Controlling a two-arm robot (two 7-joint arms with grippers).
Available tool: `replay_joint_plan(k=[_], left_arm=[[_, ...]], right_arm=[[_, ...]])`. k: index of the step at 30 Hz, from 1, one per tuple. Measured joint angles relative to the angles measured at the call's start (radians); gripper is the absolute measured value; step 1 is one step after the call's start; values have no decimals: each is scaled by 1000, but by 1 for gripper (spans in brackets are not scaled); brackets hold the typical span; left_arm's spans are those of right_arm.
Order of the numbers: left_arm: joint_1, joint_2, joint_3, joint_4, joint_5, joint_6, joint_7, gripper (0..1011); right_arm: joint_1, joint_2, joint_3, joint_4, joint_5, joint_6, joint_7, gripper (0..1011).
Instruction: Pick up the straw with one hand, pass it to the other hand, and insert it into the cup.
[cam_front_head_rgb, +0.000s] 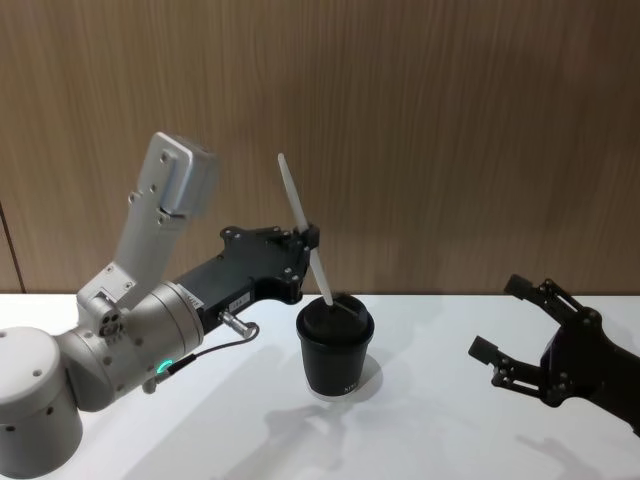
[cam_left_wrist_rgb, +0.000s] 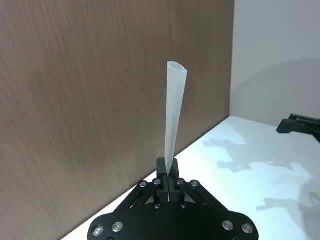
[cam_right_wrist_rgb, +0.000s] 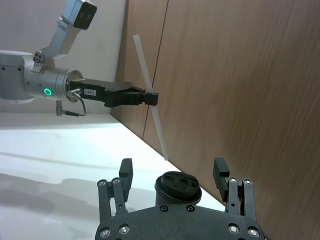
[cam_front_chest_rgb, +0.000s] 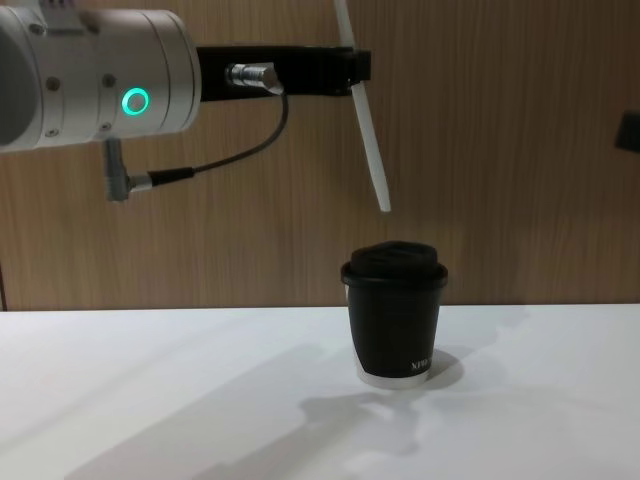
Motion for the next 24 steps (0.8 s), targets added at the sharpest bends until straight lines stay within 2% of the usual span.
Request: replay_joint_plan(k=[6,24], left_arm=[[-4,2,0,0,14,20,8,7],[-11,-22,-14,28,13,51,3,7]], right_arm=[[0,0,0,0,0,0,0,1001],[0,0,0,0,0,0,0,1001]])
